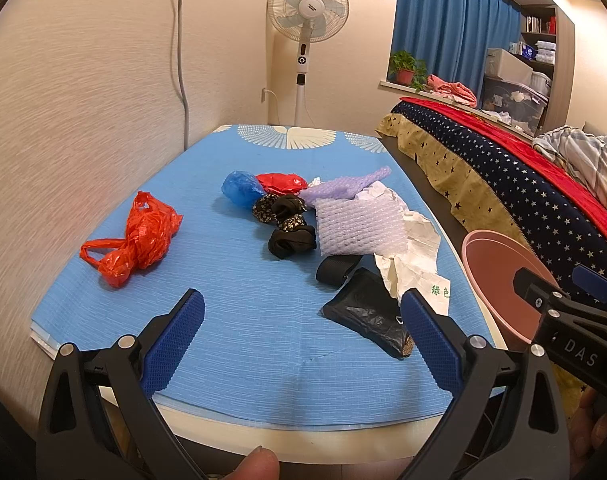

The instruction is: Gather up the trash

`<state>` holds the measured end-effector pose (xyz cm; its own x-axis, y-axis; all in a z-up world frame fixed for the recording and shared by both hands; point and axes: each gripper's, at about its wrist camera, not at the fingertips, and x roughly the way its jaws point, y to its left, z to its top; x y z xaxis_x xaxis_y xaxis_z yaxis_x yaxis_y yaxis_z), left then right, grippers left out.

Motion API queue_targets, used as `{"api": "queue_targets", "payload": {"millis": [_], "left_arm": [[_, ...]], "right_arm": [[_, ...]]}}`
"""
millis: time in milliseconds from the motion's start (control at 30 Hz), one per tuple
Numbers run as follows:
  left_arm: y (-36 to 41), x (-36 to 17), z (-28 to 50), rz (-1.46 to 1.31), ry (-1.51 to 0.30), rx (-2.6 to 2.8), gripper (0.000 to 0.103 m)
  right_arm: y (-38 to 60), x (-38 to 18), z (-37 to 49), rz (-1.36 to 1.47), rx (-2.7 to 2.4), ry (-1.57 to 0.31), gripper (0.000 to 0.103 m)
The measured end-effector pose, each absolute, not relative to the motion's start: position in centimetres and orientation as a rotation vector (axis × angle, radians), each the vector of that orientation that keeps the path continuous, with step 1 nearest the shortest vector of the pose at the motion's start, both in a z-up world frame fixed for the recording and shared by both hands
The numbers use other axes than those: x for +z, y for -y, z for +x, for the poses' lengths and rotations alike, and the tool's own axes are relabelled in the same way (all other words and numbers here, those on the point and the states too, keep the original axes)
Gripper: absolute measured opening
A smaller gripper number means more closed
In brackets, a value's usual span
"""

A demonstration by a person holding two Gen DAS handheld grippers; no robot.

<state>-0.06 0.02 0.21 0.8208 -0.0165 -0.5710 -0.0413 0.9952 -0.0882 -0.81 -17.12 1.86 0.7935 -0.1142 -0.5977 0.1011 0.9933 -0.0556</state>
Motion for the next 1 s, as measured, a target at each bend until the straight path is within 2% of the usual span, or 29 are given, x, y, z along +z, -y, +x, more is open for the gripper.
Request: {"api": "queue_targets", "payload": {"millis": [367,533,733,800,1000], "left_arm": [[0.2,0.3,-0.1,-0.101,-0.606,0.020,0.095],[-0.2,0.5,0.2,-0.105,-0.596,0.055,0.095],[-2.3,0.8,1.2,-0.136,-0.587,0.145,0.095],[-3.0,1.0,1.6,-0.154,-0.581,0.170,0.088],[-4.5,0.9,3.1,-0.154,-0.581,0.224,0.066]], "right_arm": [[17.0,1.9,-0.7,-0.011,-0.110,-0.650,0.088],[17.2,1.7,-0.2,0.026,-0.094,-0.672,0.081],[17.2,1.2,1.3,0.086,-0.041,-0.707,0.059],[17.2,1.0,2.1,0.126,-0.005,-0.718,0.054],[15.7,0.3,3.8,0.164,0.074,-0.738,0.053]]}}
